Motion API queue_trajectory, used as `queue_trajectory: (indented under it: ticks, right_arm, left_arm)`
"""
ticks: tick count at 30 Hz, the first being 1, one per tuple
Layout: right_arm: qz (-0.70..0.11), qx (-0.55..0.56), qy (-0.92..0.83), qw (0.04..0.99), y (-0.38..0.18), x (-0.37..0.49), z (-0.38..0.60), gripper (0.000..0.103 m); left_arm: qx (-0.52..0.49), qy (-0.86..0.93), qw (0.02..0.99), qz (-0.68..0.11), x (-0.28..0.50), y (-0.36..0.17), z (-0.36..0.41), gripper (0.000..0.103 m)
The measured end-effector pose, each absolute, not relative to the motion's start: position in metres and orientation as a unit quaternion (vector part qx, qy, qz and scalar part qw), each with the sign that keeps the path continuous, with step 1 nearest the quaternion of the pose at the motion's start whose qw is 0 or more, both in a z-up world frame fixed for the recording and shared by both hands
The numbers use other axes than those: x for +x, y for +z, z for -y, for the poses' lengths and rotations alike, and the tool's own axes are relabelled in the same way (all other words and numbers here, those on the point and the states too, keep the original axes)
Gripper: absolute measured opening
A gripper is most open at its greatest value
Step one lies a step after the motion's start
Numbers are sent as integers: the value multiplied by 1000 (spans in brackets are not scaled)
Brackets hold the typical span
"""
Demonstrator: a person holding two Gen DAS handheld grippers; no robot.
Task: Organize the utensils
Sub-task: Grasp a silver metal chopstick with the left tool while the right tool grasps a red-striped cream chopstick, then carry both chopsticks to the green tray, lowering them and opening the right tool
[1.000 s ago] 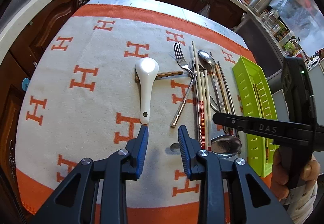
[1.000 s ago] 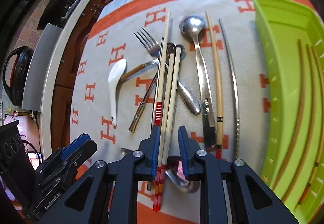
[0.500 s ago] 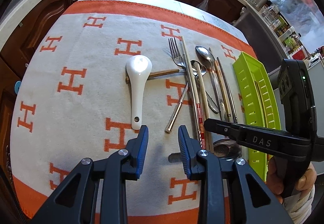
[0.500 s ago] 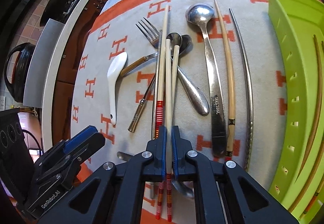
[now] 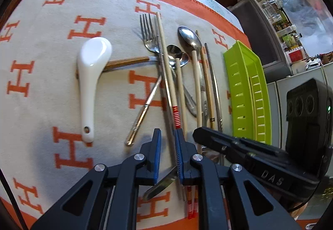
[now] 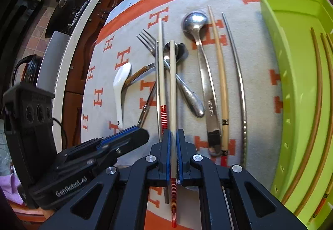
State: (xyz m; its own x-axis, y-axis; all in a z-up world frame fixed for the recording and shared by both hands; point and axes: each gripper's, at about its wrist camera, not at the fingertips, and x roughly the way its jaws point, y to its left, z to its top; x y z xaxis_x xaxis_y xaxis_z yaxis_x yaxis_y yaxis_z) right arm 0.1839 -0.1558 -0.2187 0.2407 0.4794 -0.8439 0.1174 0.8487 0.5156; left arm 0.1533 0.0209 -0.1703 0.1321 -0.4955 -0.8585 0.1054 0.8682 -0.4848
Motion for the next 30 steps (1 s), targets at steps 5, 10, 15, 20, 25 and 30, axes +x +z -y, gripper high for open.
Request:
queue_trajectory:
  ticks: [5,10,15,20,25,30]
  right_arm:
    - [-604,260,122,743,-224,180,166,6]
    - [-597,272,122,744,-224,180,171,6]
    - [-592,279,126,745,-221,178,178,6]
    - [-588,289,125,745,-220,174,186,6]
    - [-583,302,127,743,-218,168,194,6]
    - [-572,316,130,746,-208,160,200,6]
  left_arm:
    - [-161,-201,733,-630,162,-173,-10,11]
    - [-166,-187,726,-641,169,-185,-4,11]
    - [-170,-185,723,-644,172,-191,2,11]
    - [-183,-182,723,-641,173,-194,0,4]
    - [-182,-166,739,-627,167,-188,-5,4]
    - [-191,-166,751,-610,160,-170,-14,4]
